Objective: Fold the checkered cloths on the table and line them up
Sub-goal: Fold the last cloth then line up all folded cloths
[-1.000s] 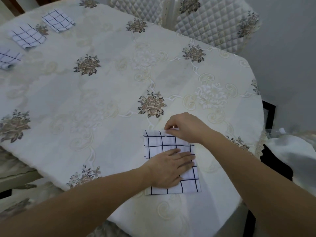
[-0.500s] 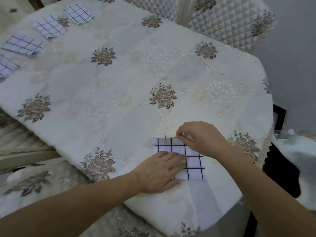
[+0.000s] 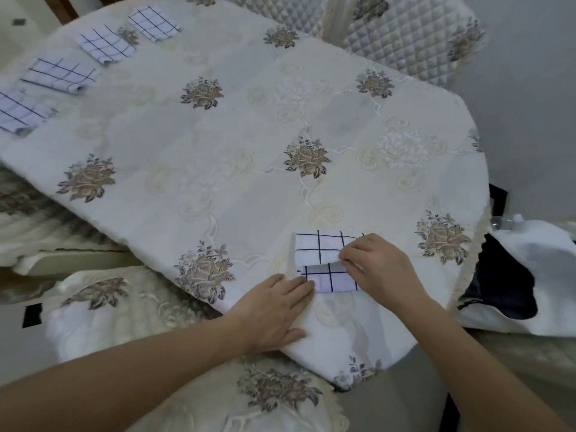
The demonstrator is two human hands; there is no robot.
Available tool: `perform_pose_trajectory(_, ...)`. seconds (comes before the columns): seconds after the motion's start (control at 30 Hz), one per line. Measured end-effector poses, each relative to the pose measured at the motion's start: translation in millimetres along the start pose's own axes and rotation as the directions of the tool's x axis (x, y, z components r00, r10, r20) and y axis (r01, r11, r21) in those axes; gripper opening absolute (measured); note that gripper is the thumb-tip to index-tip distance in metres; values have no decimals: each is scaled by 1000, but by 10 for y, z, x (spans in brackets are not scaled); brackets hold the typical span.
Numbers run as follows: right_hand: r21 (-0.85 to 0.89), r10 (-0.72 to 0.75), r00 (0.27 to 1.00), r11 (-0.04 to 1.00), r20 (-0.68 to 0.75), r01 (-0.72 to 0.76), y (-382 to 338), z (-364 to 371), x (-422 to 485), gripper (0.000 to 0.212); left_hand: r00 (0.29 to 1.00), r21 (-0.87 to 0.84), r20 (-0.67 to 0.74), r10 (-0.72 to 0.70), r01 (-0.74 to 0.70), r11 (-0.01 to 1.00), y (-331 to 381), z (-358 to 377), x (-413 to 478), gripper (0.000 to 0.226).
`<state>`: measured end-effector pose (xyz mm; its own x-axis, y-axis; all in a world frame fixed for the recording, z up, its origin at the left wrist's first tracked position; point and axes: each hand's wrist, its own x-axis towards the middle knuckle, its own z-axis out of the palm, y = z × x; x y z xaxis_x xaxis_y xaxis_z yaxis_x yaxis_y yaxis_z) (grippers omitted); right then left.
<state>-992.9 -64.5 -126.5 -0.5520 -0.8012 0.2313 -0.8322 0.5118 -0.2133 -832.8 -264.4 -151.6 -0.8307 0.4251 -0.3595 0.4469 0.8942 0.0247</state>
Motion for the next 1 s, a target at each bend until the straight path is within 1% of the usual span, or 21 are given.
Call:
perform_pose_trajectory(0.13, 15, -54, 994, 998, -92, 55, -11, 289, -300, 10, 999, 22, 46, -24, 23, 999, 57, 3, -24, 77)
perform_pose_trajectory(0.3, 46, -31, 987, 998, -155, 38, 45, 508, -544, 15, 996, 4, 77, -43, 43, 999, 99, -43, -15, 78)
perform_pose_trajectory(0.4, 57, -28, 984, 998, -177, 38, 70, 570, -597, 15, 997, 4, 54, -55, 55, 998, 96, -56, -15, 79)
perform_pose_trajectory(0.5, 70, -12, 981, 997, -195, 26, 86, 634, -632, 13, 998, 30, -45, -48, 49, 998, 84, -40, 9, 72)
perform_pose_trajectory(0.6, 77, -4, 975, 997, -224, 21, 92, 685, -636, 8, 977, 28, -214, -19, 26, 999, 62, -38, 84, 52)
perform_pose_trajectory(0.67, 60, -15, 970, 998, -241, 31, 86, 693, -637, 7, 938, 13, -348, 3, 2, 1000, 28, -77, 156, 29)
perform_pose_trajectory(0.7, 46, -23, 967, 998, -252, 36, 81, 691, -639, 7, 908, -3, -419, 1, -3, 1000, 5, -97, 203, 21)
perform_pose_trajectory(0.73, 35, -27, 964, 999, -266, 37, 72, 686, -641, 7, 875, -25, -484, -20, 9, 1000, -14, -118, 261, 18)
perform_pose_trajectory(0.8, 28, -24, 957, 999, -290, 34, 51, 688, -645, 8, 816, -95, -566, -118, 77, 992, -44, -168, 408, 13)
perform_pose_trajectory(0.83, 28, -23, 955, 999, -297, 33, 38, 689, -646, 9, 795, -127, -582, -170, 117, 985, -59, -187, 496, 11)
perform_pose_trajectory(0.87, 23, -27, 953, 999, -302, 35, 24, 693, -647, 9, 785, -154, -581, -216, 154, 976, -71, -192, 589, 15)
perform_pose_trajectory(0.9, 12, -35, 951, 999, -307, 41, 13, 699, -652, 9, 789, -174, -560, -251, 185, 967, -82, -185, 682, 26)
perform_pose_trajectory(0.97, -15, -54, 947, 999, -316, 52, 9, 708, -658, 9, 836, -190, -476, -273, 206, 960, -102, -141, 846, 50)
perform_pose_trajectory(1.0, -23, -63, 946, 998, -319, 58, 13, 711, -661, 9, 861, -184, -436, -263, 201, 962, -112, -108, 908, 57)
